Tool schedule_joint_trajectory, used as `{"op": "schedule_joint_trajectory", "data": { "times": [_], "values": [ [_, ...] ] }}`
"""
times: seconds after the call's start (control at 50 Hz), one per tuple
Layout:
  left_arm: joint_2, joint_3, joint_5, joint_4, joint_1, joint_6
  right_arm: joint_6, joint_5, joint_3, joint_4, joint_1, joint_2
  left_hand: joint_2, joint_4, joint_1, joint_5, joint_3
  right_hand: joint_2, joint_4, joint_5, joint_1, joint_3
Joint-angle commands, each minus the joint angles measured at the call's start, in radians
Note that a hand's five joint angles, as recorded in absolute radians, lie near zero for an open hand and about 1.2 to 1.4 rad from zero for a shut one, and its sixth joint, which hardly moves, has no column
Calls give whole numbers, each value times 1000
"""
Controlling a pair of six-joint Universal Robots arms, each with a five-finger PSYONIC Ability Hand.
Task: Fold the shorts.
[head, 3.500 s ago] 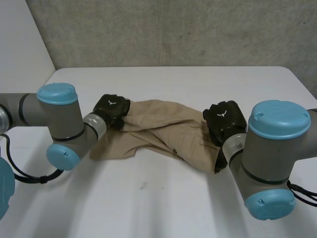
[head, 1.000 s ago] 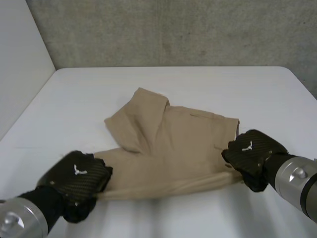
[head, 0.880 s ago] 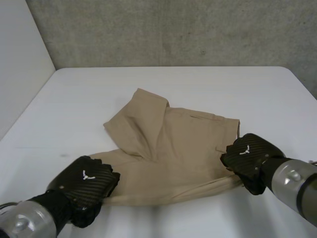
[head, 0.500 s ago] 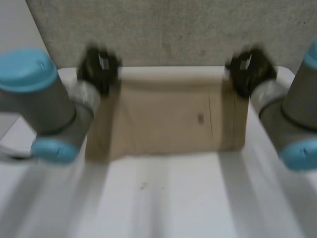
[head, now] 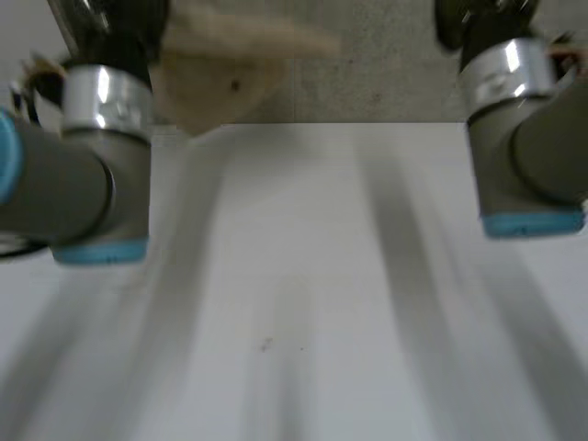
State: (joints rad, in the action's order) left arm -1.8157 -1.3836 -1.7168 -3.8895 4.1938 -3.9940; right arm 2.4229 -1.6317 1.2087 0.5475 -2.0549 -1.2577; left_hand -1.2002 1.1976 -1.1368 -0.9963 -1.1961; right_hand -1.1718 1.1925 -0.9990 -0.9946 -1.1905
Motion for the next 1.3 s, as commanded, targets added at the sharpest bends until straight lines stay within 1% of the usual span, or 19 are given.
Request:
{"op": "schedule_joint_trajectory", "data": {
  "times": [0.02, 0.04, 0.06, 0.1, 0.12, 0.14, 0.24, 0.34, 0.44, 0.64, 0.86, 0.94, 0.98, 1.02, 1.04, 1.1, 1.2, 1.26, 1.3],
  "values": [
    [-62, -273, -1, 8, 3, 93, 18, 6, 118, -147, -53, 139, -196, 199, -259, -225, -200, -224, 204, -223, -402, -206],
    [-97, -290, 0, 12, -3, 93, 45, 7, 138, -184, -62, 153, -196, 199, -259, -225, -200, 45, -66, 46, -132, 64],
    [-111, -295, 2, 13, -6, 93, 67, 7, 146, -202, -67, 158, -196, 199, -259, -225, -200, 213, -234, 215, 36, 232],
    [-125, -305, 0, 16, -11, 90, 123, 7, 157, -237, -67, 164, -196, 199, -259, -225, -200, 469, -490, 471, 292, 488],
    [-129, -310, -1, 18, -11, 90, 198, 15, 163, -279, -67, 164, -196, 199, -259, -225, -200, 642, -663, 643, 465, 661],
    [-128, -310, -1, 19, -11, 90, 243, 16, 163, -302, -65, 164, -196, 199, -259, -225, -200, 690, -711, 692, 513, 709],
    [-119, -301, -1, 58, -12, 84, 539, 85, 163, -428, -59, 156, -196, 199, -259, -225, -200, 699, -720, 701, 522, 718],
    [-71, -264, -3, 119, -44, 91, 859, 212, 175, -511, -38, 155, -196, 199, -259, -225, -200, 731, -752, 733, 554, 750],
    [-30, -230, -6, 169, -86, 93, 996, 273, 196, -506, -42, 164, -196, 199, -259, -225, -200, 778, -799, 780, 601, 797],
    [52, -195, -10, 193, -162, 93, 996, 217, 175, -344, -85, 260, -196, 199, -259, -225, -200, 843, -864, 845, 666, 862],
    [118, -175, -44, 197, -210, 93, 986, 105, 103, -290, -122, 374, -196, 199, -259, -225, -200, 867, -887, 868, 689, 885],
    [137, -176, -44, 205, -213, 95, 970, 33, 88, -279, -126, 399, -196, 199, -259, -225, -200, 846, -867, 848, 669, 865],
    [153, -181, -44, 208, -212, 95, 947, 4, 83, -270, -126, 403, -196, 199, -259, -225, -200, 706, -727, 708, 529, 725],
    [160, -186, -44, 208, -212, 95, 917, -7, 83, -267, -126, 406, -196, 199, -259, -225, -200, 399, -420, 401, 222, 418],
    [168, -190, -44, 208, -209, 95, 879, -14, 88, -265, -126, 403, -196, 199, -259, -225, -200, -218, 197, -217, -395, -199],
    [171, -196, -44, 209, -204, 95, 823, -17, 95, -270, -122, 388, -196, 199, -259, -225, -200, -224, 204, -223, -402, -206],
    [174, -233, -43, 213, -167, 93, 698, -16, 126, -271, -110, 238, -196, 199, -259, -225, -200, -224, 204, -223, -402, -206],
    [180, -256, -43, 223, -132, 93, 635, -5, 141, -282, -56, 149, -196, 199, -259, -225, -200, -224, 204, -223, -402, -206],
    [190, -278, -43, 243, -109, 95, 526, 10, 157, -305, 10, 61, -196, 199, -259, -225, -200, -224, 204, -223, -402, -206]
  ]
}}
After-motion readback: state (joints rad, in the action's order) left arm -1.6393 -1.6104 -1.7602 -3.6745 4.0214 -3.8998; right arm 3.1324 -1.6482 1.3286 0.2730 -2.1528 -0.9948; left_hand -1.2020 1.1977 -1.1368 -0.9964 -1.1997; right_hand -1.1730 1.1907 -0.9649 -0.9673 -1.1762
